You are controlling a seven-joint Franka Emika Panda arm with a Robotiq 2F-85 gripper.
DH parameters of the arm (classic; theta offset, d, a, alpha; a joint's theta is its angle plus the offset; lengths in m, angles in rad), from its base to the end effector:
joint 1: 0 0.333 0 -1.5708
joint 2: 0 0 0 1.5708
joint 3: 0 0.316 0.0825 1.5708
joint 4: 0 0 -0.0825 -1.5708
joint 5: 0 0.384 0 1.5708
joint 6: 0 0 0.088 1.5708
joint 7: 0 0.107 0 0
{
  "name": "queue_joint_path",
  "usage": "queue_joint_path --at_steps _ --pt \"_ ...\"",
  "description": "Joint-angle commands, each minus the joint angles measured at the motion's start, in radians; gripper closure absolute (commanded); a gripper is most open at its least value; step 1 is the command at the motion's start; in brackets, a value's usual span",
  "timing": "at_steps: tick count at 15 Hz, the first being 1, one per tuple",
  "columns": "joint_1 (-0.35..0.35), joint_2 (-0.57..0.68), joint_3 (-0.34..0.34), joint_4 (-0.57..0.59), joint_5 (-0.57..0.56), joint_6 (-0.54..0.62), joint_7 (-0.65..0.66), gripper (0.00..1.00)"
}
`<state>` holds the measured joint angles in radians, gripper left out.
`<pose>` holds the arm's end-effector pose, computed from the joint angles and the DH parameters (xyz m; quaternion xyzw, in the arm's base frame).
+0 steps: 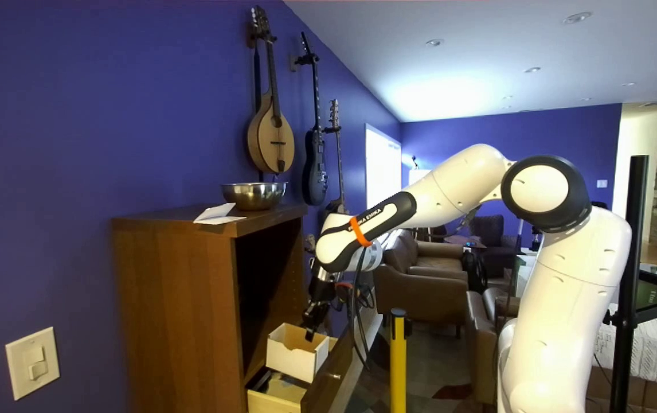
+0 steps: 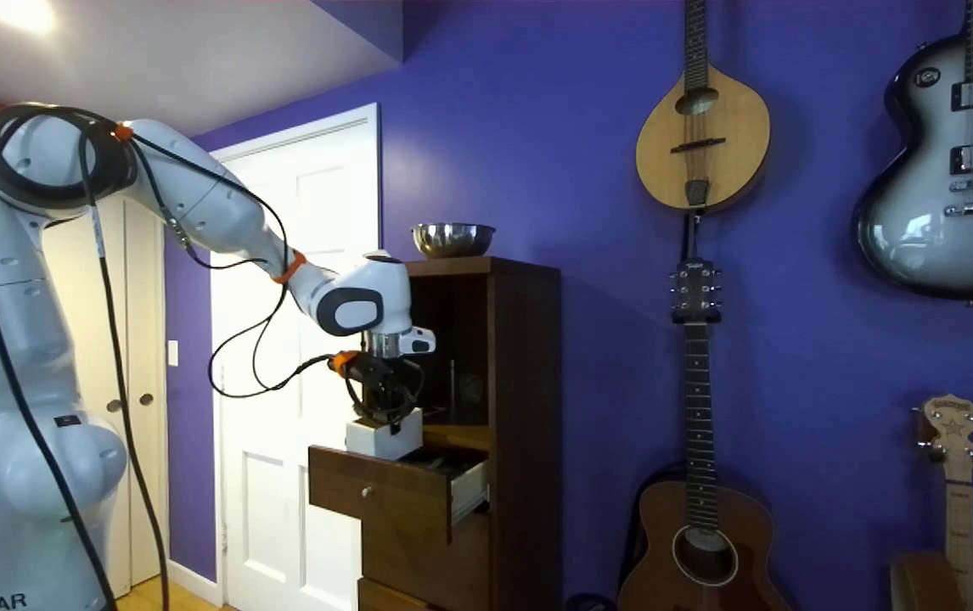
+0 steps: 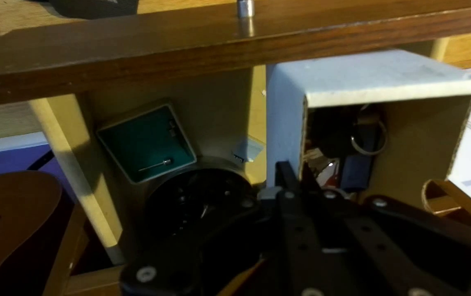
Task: Remove the small white box from the drawer
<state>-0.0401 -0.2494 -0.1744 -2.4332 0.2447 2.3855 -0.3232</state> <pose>0.4611 -0.0993 0.4175 -0.9885 0.0259 -0.1228 0.0839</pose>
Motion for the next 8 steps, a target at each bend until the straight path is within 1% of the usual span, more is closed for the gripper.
queue_joint_path --at_steps 1,5,8 --pt "-0.006 -0.069 -0.021 0.008 0.055 -0.021 0.019 0.99" --pt "0.003 -0.096 -0.017 0.018 0.095 0.014 0.088 0.99" --pt "-0.002 -0.092 0.008 0.049 0.094 0.057 0.198 0.99"
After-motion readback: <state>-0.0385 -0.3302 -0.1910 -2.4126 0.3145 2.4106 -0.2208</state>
